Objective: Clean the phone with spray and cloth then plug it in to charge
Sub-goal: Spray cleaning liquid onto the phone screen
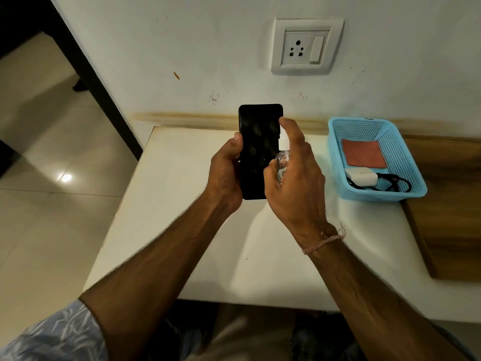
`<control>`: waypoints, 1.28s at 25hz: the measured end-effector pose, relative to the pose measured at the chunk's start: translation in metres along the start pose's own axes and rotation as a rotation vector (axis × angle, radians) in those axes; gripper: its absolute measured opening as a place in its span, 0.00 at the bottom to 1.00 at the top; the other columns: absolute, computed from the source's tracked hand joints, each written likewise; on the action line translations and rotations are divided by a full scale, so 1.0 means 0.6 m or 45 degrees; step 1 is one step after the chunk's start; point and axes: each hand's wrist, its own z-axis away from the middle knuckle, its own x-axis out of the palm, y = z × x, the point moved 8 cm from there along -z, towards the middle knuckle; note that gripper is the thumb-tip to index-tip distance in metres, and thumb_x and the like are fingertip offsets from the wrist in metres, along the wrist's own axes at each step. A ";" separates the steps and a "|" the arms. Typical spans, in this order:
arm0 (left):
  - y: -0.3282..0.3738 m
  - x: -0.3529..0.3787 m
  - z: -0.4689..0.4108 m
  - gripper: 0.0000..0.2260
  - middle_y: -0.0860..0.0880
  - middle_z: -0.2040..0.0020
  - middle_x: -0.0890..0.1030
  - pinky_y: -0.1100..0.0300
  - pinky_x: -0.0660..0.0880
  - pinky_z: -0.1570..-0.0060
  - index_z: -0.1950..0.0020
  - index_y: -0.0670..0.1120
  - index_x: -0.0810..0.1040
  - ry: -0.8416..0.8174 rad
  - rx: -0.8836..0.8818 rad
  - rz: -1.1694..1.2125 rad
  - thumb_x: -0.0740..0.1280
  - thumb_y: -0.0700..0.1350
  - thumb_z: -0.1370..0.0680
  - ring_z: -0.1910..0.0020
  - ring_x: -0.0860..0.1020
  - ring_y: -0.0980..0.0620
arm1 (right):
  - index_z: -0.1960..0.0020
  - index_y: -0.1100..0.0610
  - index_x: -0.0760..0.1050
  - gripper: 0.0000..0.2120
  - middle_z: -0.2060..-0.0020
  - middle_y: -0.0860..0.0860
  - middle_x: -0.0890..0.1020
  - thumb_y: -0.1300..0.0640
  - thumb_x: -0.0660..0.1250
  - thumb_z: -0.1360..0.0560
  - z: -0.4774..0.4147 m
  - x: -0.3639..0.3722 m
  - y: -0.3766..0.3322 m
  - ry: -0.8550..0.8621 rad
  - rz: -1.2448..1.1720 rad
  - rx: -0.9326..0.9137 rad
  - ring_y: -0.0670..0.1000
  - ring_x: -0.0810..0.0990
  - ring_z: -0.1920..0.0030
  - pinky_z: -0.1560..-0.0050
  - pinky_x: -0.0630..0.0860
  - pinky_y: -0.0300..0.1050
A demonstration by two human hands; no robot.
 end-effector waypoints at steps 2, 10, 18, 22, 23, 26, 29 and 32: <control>0.002 0.001 0.001 0.24 0.35 0.32 0.77 0.41 0.77 0.38 0.28 0.41 0.74 0.002 0.011 -0.001 0.58 0.55 0.16 0.40 0.80 0.35 | 0.25 0.51 0.60 0.30 0.45 0.55 0.78 0.59 0.65 0.25 0.000 0.000 -0.001 0.000 0.010 -0.009 0.51 0.79 0.56 0.59 0.72 0.36; 0.004 -0.002 -0.001 0.22 0.37 0.36 0.80 0.42 0.78 0.40 0.29 0.42 0.75 0.015 0.061 -0.007 0.58 0.55 0.16 0.44 0.82 0.36 | 0.27 0.54 0.63 0.27 0.44 0.57 0.79 0.60 0.66 0.25 -0.002 0.000 -0.001 0.019 -0.015 -0.010 0.54 0.81 0.54 0.56 0.75 0.39; 0.006 -0.007 -0.005 0.21 0.39 0.43 0.84 0.45 0.82 0.47 0.33 0.41 0.77 0.044 0.064 0.002 0.60 0.55 0.17 0.47 0.84 0.38 | 0.25 0.47 0.57 0.32 0.39 0.53 0.76 0.60 0.66 0.24 0.003 -0.012 -0.003 0.012 -0.060 0.009 0.52 0.78 0.48 0.52 0.77 0.42; 0.012 -0.009 -0.004 0.16 0.48 0.61 0.84 0.52 0.79 0.58 0.41 0.43 0.79 0.042 0.077 0.004 0.61 0.53 0.16 0.60 0.83 0.43 | 0.26 0.48 0.58 0.30 0.40 0.54 0.78 0.58 0.66 0.24 0.043 0.011 -0.032 -0.119 -0.083 -0.064 0.50 0.82 0.53 0.53 0.80 0.40; 0.013 -0.009 -0.003 0.17 0.48 0.61 0.83 0.51 0.79 0.58 0.40 0.42 0.79 0.043 0.083 -0.009 0.60 0.54 0.16 0.60 0.83 0.44 | 0.26 0.48 0.59 0.30 0.41 0.54 0.78 0.58 0.67 0.24 0.050 0.015 -0.031 -0.139 -0.075 -0.050 0.51 0.82 0.54 0.54 0.79 0.40; 0.019 -0.009 0.002 0.17 0.48 0.62 0.84 0.52 0.80 0.59 0.42 0.43 0.79 0.025 0.085 -0.042 0.59 0.55 0.16 0.63 0.84 0.48 | 0.27 0.50 0.60 0.30 0.42 0.54 0.79 0.57 0.69 0.25 0.057 0.019 -0.021 -0.147 -0.065 0.004 0.51 0.82 0.56 0.54 0.74 0.36; 0.023 -0.012 0.004 0.21 0.46 0.61 0.84 0.54 0.80 0.62 0.36 0.41 0.77 0.047 0.091 -0.077 0.58 0.56 0.16 0.65 0.83 0.49 | 0.28 0.51 0.61 0.29 0.44 0.54 0.79 0.58 0.69 0.25 0.053 0.019 -0.015 -0.141 -0.069 0.030 0.51 0.82 0.57 0.55 0.73 0.35; 0.024 -0.012 0.006 0.22 0.45 0.58 0.84 0.56 0.80 0.64 0.33 0.40 0.76 0.057 0.082 -0.059 0.59 0.55 0.16 0.63 0.84 0.48 | 0.27 0.48 0.59 0.30 0.45 0.54 0.79 0.59 0.67 0.25 0.052 0.011 -0.014 -0.119 -0.044 0.006 0.51 0.81 0.56 0.57 0.77 0.40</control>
